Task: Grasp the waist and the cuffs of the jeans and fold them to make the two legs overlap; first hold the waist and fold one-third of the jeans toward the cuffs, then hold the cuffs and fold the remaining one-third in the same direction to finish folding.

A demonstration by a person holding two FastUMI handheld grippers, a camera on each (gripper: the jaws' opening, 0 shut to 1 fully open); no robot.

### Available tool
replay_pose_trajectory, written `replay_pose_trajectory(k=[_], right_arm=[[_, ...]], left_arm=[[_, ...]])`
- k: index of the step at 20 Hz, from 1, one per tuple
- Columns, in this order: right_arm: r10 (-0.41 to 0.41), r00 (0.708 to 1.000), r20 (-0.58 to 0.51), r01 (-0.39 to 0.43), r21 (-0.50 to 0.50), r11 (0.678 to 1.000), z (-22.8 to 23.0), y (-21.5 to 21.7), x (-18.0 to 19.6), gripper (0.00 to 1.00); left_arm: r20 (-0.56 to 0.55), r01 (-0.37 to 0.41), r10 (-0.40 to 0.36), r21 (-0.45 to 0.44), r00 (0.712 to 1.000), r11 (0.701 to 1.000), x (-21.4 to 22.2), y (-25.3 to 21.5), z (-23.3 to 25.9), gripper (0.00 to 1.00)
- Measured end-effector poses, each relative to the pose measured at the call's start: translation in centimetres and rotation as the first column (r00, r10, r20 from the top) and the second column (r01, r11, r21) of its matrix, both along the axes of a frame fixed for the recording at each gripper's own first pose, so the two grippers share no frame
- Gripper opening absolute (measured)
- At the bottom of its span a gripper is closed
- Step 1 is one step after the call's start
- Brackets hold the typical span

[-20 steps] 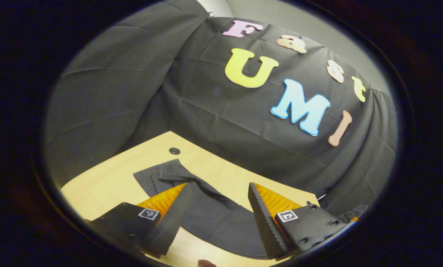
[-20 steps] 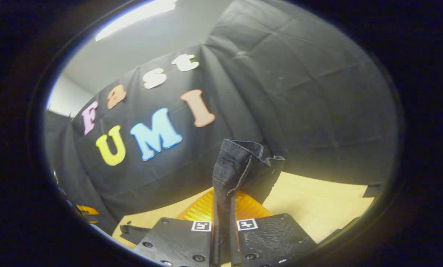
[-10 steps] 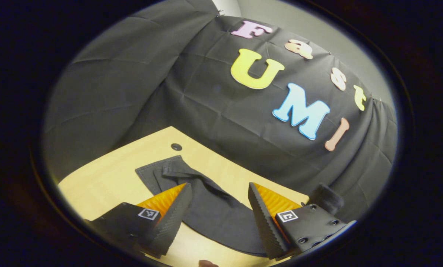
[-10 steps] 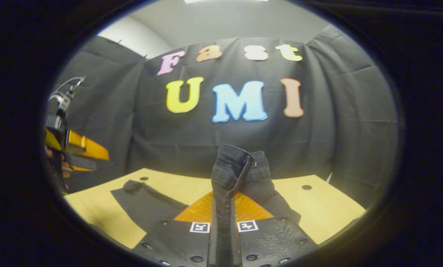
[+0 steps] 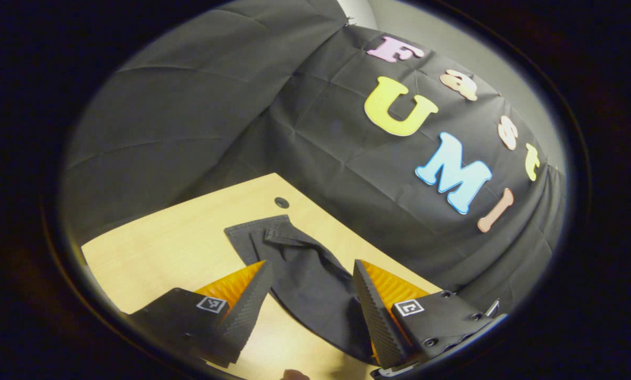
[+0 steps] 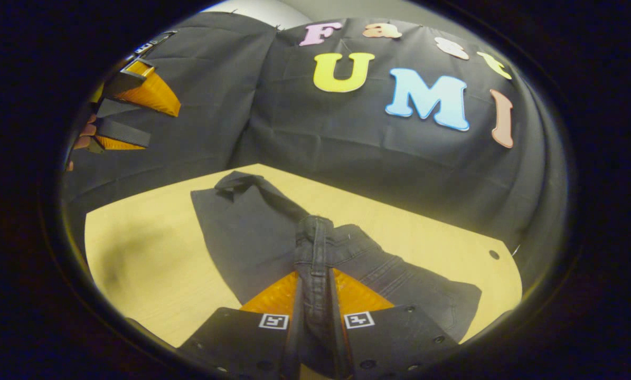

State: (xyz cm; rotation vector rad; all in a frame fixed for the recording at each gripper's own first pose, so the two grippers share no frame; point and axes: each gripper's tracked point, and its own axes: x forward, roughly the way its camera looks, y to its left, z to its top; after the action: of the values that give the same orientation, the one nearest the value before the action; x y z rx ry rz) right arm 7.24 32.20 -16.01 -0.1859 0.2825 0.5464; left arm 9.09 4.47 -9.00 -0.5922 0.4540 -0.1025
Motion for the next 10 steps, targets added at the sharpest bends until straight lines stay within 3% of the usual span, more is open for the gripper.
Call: replay_pose_trajectory(k=[1, 3, 4, 6, 10], right_arm=[[0.018, 1.000, -0.018, -0.018, -0.008, 1.000, -0.3, 0.2, -0.3, 0.25], [0.043, 0.998, -0.038, -0.043, -0.001, 0.999, 0.0, 0.3, -0.9, 0.41], [0.054, 0.998, -0.041, -0.054, 0.018, 0.998, 0.5, 0.6, -1.1, 0.60], [0.050, 0.998, -0.032, -0.048, 0.055, 0.997, 2.1, 0.1, -1.5, 0.82], [-0.032, 0.999, -0.026, 0.036, 0.145, 0.989, 5.7, -3.2, -1.7, 0.93]], left_arm=[[-0.005, -0.006, 0.006, -0.007, 1.000, 1.000, -0.1, 0.3, -0.1, 0.99], [-0.022, -0.010, 0.009, -0.014, 1.000, 1.000, -0.2, 0.7, -0.7, 0.99], [-0.036, -0.008, 0.007, -0.021, 0.999, 1.000, 0.0, 0.8, -1.4, 0.99], [-0.083, 0.001, -0.007, -0.070, 0.997, 0.998, 0.6, 0.8, -2.6, 0.99], [-0.209, -0.034, -0.001, -0.163, 0.978, 0.986, 3.8, 1.9, -7.2, 0.99]])
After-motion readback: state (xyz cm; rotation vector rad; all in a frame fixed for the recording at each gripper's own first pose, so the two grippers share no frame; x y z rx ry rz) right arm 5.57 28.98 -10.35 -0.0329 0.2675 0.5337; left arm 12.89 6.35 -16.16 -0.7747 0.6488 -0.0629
